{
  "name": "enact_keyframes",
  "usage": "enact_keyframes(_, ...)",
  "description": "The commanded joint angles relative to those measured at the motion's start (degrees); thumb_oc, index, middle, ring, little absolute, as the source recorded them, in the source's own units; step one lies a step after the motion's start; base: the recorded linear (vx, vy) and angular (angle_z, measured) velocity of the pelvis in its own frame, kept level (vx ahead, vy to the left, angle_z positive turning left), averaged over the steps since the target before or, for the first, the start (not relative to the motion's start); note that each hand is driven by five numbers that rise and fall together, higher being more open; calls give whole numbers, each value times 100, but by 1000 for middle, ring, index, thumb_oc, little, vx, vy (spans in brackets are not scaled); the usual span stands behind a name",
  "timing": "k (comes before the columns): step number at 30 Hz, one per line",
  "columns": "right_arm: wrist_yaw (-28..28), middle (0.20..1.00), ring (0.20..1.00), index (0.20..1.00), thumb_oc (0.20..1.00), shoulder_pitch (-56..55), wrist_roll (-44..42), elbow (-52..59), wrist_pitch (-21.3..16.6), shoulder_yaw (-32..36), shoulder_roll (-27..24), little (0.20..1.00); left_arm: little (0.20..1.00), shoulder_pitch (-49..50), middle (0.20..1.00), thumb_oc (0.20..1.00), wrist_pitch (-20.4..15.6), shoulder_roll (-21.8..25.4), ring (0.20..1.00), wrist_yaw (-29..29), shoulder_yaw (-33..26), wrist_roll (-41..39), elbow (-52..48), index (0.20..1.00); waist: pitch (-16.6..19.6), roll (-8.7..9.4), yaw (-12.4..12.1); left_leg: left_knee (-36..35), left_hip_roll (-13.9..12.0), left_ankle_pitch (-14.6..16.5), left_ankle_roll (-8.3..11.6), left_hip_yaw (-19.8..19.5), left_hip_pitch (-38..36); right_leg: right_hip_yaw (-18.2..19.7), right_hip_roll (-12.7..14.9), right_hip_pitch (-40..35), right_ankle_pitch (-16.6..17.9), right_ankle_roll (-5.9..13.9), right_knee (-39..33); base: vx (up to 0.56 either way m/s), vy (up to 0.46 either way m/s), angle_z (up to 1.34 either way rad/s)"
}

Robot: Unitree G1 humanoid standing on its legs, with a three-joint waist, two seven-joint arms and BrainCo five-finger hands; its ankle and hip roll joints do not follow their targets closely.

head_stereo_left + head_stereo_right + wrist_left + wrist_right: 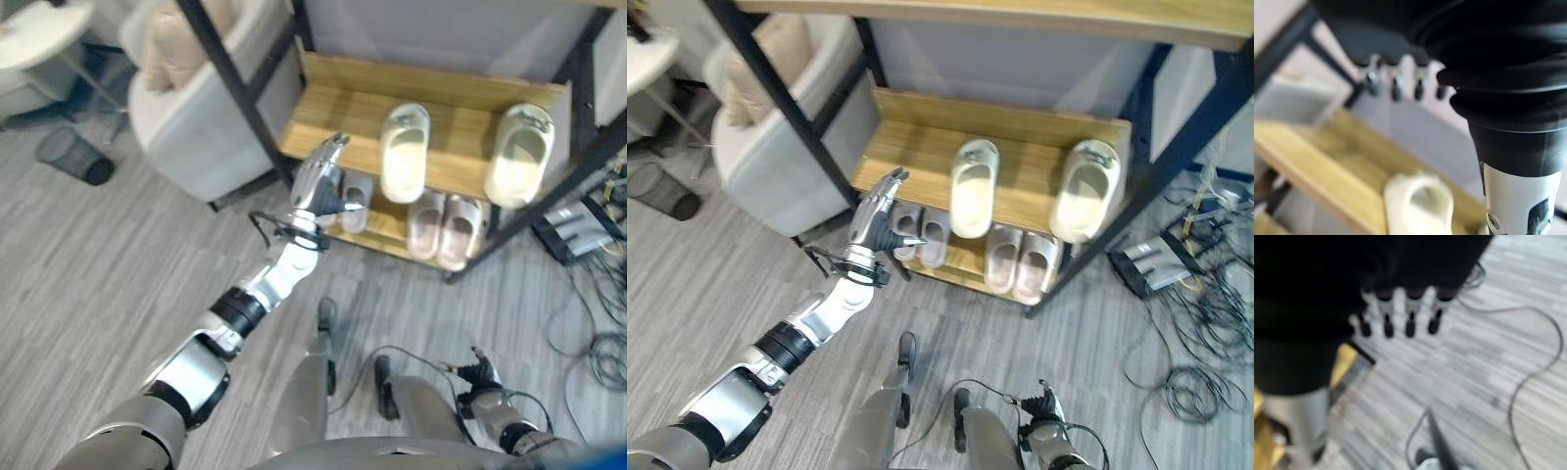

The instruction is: Arrange the slippers neatly on the shoe rack.

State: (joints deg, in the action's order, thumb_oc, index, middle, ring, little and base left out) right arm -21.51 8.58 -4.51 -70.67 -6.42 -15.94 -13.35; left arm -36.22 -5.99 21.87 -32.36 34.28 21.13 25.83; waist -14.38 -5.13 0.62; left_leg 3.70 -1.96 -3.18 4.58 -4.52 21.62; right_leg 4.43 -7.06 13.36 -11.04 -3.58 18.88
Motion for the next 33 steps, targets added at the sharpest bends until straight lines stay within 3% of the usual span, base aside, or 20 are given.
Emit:
enact_keyframes(1,76,1000,1000,1000,1000,-450,328,238,16,-191,33,1000,1000,-286,1000,1000,-221,-25,1000,-11,-318,331,-199,1000,427,143,304,462,288,96,-243,165,-200,99,1068,-561,72,966,-328,418,321,-143)
enact_keyframes(9,211,1000,1000,1000,1000,-627,609,367,69,-178,107,1000,1000,-128,1000,1000,-119,255,1000,3,-418,646,-253,1000,669,218,361,373,442,517,-511,522,-596,277,1389,-625,551,1273,-510,168,181,-46)
enact_keyframes(10,217,1000,1000,1000,1000,-648,628,373,76,-172,121,1000,1000,-130,1000,1000,-94,276,1000,4,-429,675,-280,1000,680,214,361,358,459,563,-540,523,-661,251,1415,-584,566,1288,-367,60,166,6)
enact_keyframes(11,259,1000,1000,1000,1000,-622,626,412,89,-173,102,1000,1000,-137,1000,1000,-5,338,1000,-28,-472,740,-294,1000,623,213,414,370,498,631,-620,585,-768,184,1510,-348,1062,1404,198,102,241,-15)
enact_keyframes(12,228,1000,1000,1000,1000,-663,664,447,78,-149,86,1000,1000,-152,1000,1000,87,346,1000,-48,-552,777,-266,1000,505,103,474,343,435,780,-658,726,-1077,-107,1656,-44,1049,1332,761,143,212,-40)
enact_keyframes(14,251,1000,1000,1000,1000,-738,755,478,116,-151,64,1000,1000,-47,1000,1000,169,362,1000,-53,-679,921,-311,1000,421,86,551,370,406,946,-599,868,-1348,-517,1895,144,933,1308,-168,180,5,-91)
enact_keyframes(15,267,1000,1000,1000,1000,-847,721,361,125,-55,33,1000,1000,-120,1000,1000,121,340,1000,-47,-608,1126,-355,1000,365,172,679,615,473,1095,-500,805,-1409,-431,2033,-20,1092,1458,-1105,161,-174,-76)
enact_keyframes(16,333,1000,1000,1000,1000,-914,684,350,126,-41,6,1000,1000,-120,1000,1000,121,292,1000,-1,-599,1141,-306,1000,438,235,672,667,527,1167,-497,799,-1439,-274,1977,-163,1184,1485,-1178,146,-176,-11)
enact_keyframes(20,302,1000,1000,1000,1000,-828,866,320,174,-221,-74,1000,1000,-216,1000,1000,335,122,1000,-57,-513,1179,239,1000,641,143,664,467,418,1102,-436,735,-1486,-221,1744,-297,1181,1407,-1357,97,-128,55)
enact_keyframes(27,197,1000,1000,1000,1000,-720,808,354,169,-200,-145,1000,1000,-458,1000,1000,599,6,1000,-156,-664,1024,778,1000,559,70,691,306,363,973,-390,690,-1280,-146,1676,-77,1152,1340,-1320,-3,-28,-9)
enact_keyframes(33,162,1000,1000,1000,1000,-580,811,394,143,-261,-221,1000,1000,-723,1000,1000,948,40,1000,-216,-420,1618,1172,1000,444,14,680,275,355,926,-383,687,-1160,-92,1666,78,1136,1330,-1263,-5,2,0)
